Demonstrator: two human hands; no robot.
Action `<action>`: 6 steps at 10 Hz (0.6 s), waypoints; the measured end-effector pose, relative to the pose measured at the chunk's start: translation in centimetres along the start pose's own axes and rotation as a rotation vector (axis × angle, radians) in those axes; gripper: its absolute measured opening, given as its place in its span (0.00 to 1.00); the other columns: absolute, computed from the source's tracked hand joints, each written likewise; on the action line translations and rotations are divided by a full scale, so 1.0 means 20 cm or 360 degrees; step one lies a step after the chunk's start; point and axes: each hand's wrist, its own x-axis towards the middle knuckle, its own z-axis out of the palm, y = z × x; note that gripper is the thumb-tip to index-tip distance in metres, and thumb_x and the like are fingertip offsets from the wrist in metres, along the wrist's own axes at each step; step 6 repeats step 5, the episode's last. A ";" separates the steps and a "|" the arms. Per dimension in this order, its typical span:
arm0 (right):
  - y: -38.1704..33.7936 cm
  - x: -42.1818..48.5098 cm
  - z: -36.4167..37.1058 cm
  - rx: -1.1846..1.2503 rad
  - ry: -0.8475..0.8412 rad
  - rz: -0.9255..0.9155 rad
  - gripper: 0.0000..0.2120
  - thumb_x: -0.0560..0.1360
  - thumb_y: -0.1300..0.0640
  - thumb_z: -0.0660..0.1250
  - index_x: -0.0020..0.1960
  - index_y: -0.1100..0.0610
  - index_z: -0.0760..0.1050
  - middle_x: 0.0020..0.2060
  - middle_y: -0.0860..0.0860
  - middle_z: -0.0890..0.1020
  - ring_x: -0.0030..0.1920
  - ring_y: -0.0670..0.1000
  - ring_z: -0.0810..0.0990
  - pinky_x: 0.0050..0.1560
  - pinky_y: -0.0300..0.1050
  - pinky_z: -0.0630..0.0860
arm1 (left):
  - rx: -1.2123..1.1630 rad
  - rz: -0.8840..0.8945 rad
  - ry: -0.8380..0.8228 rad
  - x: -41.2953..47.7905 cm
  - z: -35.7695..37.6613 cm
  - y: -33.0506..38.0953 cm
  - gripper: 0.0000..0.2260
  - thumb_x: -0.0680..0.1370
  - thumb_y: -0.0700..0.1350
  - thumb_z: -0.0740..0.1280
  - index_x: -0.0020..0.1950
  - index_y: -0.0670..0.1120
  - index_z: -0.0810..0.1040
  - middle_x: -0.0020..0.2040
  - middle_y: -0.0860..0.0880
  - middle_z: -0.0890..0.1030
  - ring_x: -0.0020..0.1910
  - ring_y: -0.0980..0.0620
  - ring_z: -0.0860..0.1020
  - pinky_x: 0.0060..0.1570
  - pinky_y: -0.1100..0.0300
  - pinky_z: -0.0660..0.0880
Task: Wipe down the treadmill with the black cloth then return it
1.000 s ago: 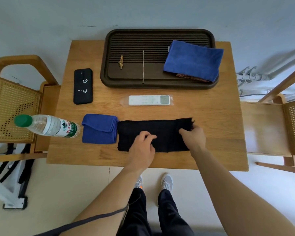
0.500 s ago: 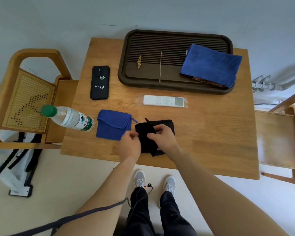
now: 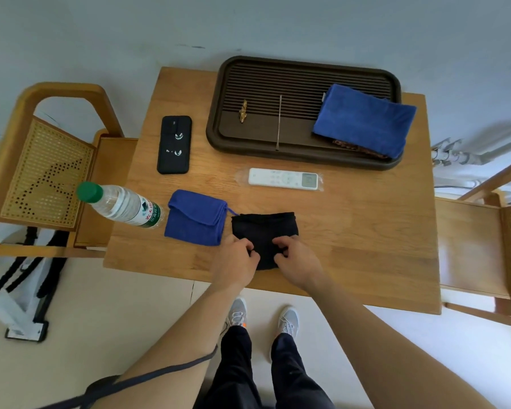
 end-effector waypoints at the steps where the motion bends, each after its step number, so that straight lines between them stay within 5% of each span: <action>1: 0.01 0.03 0.02 0.0085 -0.0012 -0.0044 0.24 0.78 0.59 0.63 0.74 0.53 0.69 0.66 0.50 0.73 0.58 0.49 0.77 0.58 0.42 0.75 | 0.0181 0.0084 0.0153 0.04 -0.01 0.04 0.18 0.80 0.51 0.64 0.69 0.48 0.75 0.65 0.48 0.72 0.61 0.47 0.72 0.50 0.55 0.74; 2: -0.06 0.07 0.00 0.0259 0.0016 0.0002 0.26 0.78 0.60 0.63 0.76 0.54 0.67 0.67 0.51 0.74 0.61 0.49 0.76 0.58 0.39 0.72 | 0.0341 0.0052 0.0113 0.09 -0.08 0.05 0.20 0.80 0.52 0.63 0.71 0.49 0.72 0.67 0.47 0.69 0.63 0.45 0.70 0.51 0.52 0.76; 4: -0.15 0.05 -0.19 0.0223 -0.0180 0.0150 0.20 0.80 0.57 0.62 0.71 0.54 0.73 0.67 0.52 0.77 0.67 0.53 0.74 0.68 0.49 0.72 | 0.0300 0.0094 -0.0101 0.13 -0.34 0.09 0.13 0.81 0.52 0.63 0.64 0.53 0.77 0.63 0.47 0.71 0.55 0.46 0.76 0.47 0.52 0.77; 5: -0.25 -0.03 -0.40 0.0054 -0.0096 0.0177 0.17 0.81 0.56 0.61 0.69 0.55 0.74 0.64 0.52 0.78 0.65 0.54 0.75 0.62 0.46 0.71 | 0.0272 0.0271 -0.0369 0.10 -0.52 0.16 0.09 0.80 0.50 0.63 0.54 0.50 0.81 0.58 0.48 0.79 0.54 0.45 0.80 0.51 0.48 0.78; 6: -0.25 -0.03 -0.40 0.0054 -0.0096 0.0177 0.17 0.81 0.56 0.61 0.69 0.55 0.74 0.64 0.52 0.78 0.65 0.54 0.75 0.62 0.46 0.71 | 0.0272 0.0271 -0.0369 0.10 -0.52 0.16 0.09 0.80 0.50 0.63 0.54 0.50 0.81 0.58 0.48 0.79 0.54 0.45 0.80 0.51 0.48 0.78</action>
